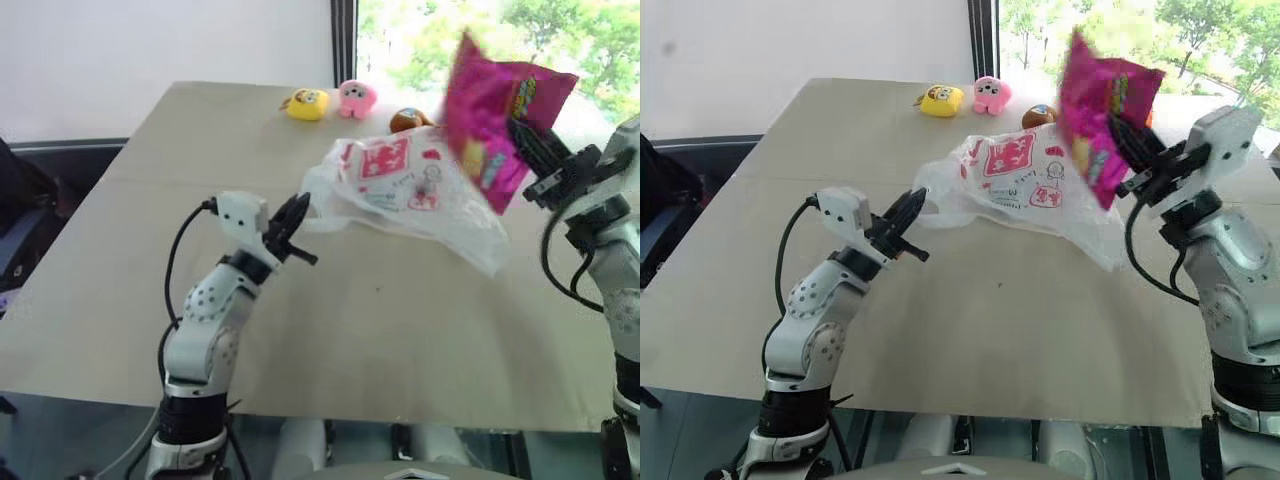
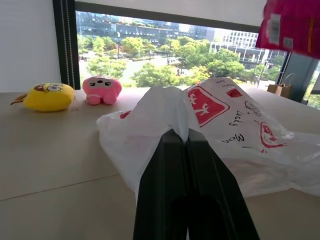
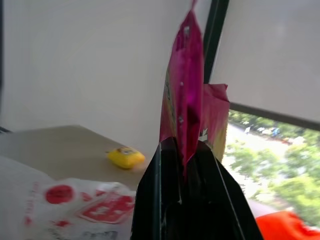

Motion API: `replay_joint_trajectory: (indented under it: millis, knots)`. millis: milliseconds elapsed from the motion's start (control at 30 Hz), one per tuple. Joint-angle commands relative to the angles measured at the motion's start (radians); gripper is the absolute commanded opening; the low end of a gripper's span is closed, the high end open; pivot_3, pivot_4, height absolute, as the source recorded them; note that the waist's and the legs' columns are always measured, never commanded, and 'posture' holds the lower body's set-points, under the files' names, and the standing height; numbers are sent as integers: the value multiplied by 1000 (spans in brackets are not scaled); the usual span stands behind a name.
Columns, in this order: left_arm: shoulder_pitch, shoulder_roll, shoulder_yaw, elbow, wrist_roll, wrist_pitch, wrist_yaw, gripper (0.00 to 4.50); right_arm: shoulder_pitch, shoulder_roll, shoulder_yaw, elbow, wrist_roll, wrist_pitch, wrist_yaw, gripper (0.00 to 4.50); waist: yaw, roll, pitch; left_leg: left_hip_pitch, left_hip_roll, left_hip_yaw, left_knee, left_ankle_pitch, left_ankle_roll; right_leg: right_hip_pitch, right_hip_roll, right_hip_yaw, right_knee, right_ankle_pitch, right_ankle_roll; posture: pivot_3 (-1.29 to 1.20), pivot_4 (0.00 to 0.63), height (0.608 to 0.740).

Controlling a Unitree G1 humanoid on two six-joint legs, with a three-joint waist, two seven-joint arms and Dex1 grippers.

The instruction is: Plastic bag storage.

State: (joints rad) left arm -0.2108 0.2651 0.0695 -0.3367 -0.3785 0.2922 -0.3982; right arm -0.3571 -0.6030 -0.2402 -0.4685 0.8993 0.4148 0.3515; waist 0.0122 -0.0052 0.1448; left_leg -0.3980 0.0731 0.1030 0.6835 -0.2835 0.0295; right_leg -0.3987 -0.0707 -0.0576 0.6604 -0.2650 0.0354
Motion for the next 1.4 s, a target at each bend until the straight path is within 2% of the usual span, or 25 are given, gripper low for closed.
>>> replay_joint_trajectory:
  millis: [33, 133, 233, 467, 667, 767, 833, 1033, 1200, 1400]
  knots:
    - [-17, 0, 8, -3, -8, -28, -13, 0, 15, -29, -86, -116, 386, 128, -24, 56, 2, 0, 0, 0, 0, -1, 0, 0, 1, 0, 0, 0, 0, 0, 0, 0, 150, 740]
    - [-16, -3, 4, 4, -4, -35, -14, 0, 57, -54, -97, -161, 573, 180, -15, 56, 2, -1, 1, -1, 0, -1, 0, -3, 4, 0, 0, -1, 0, 0, 0, 0, 150, 740]
    - [-18, -7, 2, 9, -1, -41, -13, 0, 122, -103, -117, -179, 670, 228, 71, 56, 3, -2, 1, 0, 0, -1, 0, -3, 5, 0, 0, 0, 0, 0, 0, 0, 150, 740]
    - [-35, -17, 14, -12, -10, -46, -3, 0, 258, -226, -106, -162, 676, 349, 278, 56, 2, -4, 2, -1, 0, -1, 0, -3, 5, 0, 0, 0, -1, 0, 0, 0, 150, 740]
    - [-32, -21, 19, -44, -18, -44, 6, 0, 300, -233, -39, -144, 631, 398, 349, 56, 2, -5, 3, 0, 0, -2, 0, -3, 6, 0, 1, -1, -1, 0, 0, 0, 150, 740]
    - [-31, -27, 25, -62, -30, -46, 11, 0, 318, -170, 36, -126, 578, 392, 310, 56, 2, -6, 3, -1, 0, -1, 0, -3, 5, 0, 0, 0, -1, 0, 0, 0, 150, 740]
    - [-28, -30, 27, -74, -37, -46, 13, 0, 324, -122, 81, -105, 520, 379, 284, 56, 2, -12, 2, 0, 0, -2, 0, -3, 5, 0, 1, -1, -1, 0, 0, 0, 150, 740]
    - [9, -14, 20, -104, -42, -43, -9, 0, 246, 16, 94, 7, 410, 336, 151, 56, 1, -11, 3, 0, 0, -1, 1, -3, 5, 1, 0, 0, -1, 0, 0, 0, 150, 740]
    - [39, 6, 17, -113, -45, -41, -28, 0, 175, 95, 33, 71, 476, 326, 72, 56, 1, -11, 4, -1, 0, -2, 1, -2, 4, 0, 1, -1, 0, 0, 0, 0, 150, 740]
    - [65, 19, 6, -109, -40, -49, -46, 0, 128, 123, -45, 121, 550, 328, 37, 56, 2, -11, 4, -1, 0, -1, 1, -3, 5, 0, 1, -1, -1, 0, 0, 0, 150, 740]
